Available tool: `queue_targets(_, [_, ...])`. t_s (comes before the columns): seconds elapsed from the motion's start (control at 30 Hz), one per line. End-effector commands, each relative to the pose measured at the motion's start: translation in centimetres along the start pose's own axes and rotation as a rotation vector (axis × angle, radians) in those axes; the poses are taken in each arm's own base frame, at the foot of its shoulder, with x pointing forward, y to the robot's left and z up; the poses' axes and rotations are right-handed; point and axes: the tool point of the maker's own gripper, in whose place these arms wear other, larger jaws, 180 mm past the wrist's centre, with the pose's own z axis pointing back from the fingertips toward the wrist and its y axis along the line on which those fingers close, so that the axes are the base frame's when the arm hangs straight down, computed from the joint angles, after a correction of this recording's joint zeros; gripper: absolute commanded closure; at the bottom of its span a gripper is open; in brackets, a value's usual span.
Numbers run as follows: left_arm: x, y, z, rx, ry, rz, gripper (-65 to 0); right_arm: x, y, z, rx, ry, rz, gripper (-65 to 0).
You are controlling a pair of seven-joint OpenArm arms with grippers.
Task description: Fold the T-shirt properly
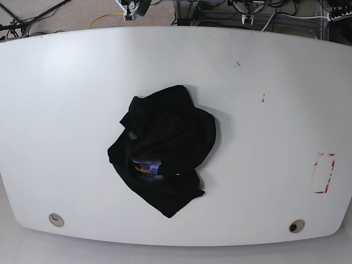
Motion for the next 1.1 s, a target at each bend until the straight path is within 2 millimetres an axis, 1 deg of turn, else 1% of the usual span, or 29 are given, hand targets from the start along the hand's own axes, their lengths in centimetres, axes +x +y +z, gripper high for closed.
queue_targets(0.0, [0.9, -0.4, 0.6, -0.005, -0.092, 0.004, -36.7, -1.1, -0.1, 1.4, 0.003, -0.039, 0.025, -19.4])
queue_targets(0.23, [1.0, -0.5, 0.9, -0.007, -0.121, 0.003, -36.7, -1.0, 0.2, 2.0, 0.012, -0.072, 0.036, -19.5])
queue_targets(0.27, [1.9, 0.3, 0.7, 0.004, -0.114, -0.02, -36.9, 1.1, 0.6, 1.4, 0.015, -0.092, 0.04, -19.0])
queue_targets(0.33, [2.2, 0.3, 0.7, 0.004, -0.119, -0.022, -36.9, 2.3, 0.6, 1.2, 0.016, -0.108, 0.043, -18.9])
queue_targets(0.4, [2.6, 0.3, 0.7, 0.004, -0.125, -0.022, -36.9, 1.9, 0.5, 1.1, 0.015, -0.097, 0.04, -18.9])
queue_targets(0.8, [2.6, 0.3, 0.7, 0.002, -0.125, -0.022, -36.9, 2.0, 0.5, 1.1, 0.014, -0.1, 0.04, -18.9])
queue_targets(0.97, [2.5, 0.3, 0.8, 0.002, -0.128, -0.022, -36.9, 1.6, 0.5, 1.2, 0.014, -0.094, 0.039, -18.9])
queue_targets(1.03, [1.6, 0.3, 0.8, 0.001, -0.117, -0.021, -36.9, 1.5, 0.6, 1.2, 0.016, -0.095, 0.038, -18.9])
queue_targets(1.07, [1.4, 0.3, 0.8, 0.001, -0.116, -0.021, -36.8, 0.9, 0.6, 1.3, 0.015, -0.087, 0.035, -18.9])
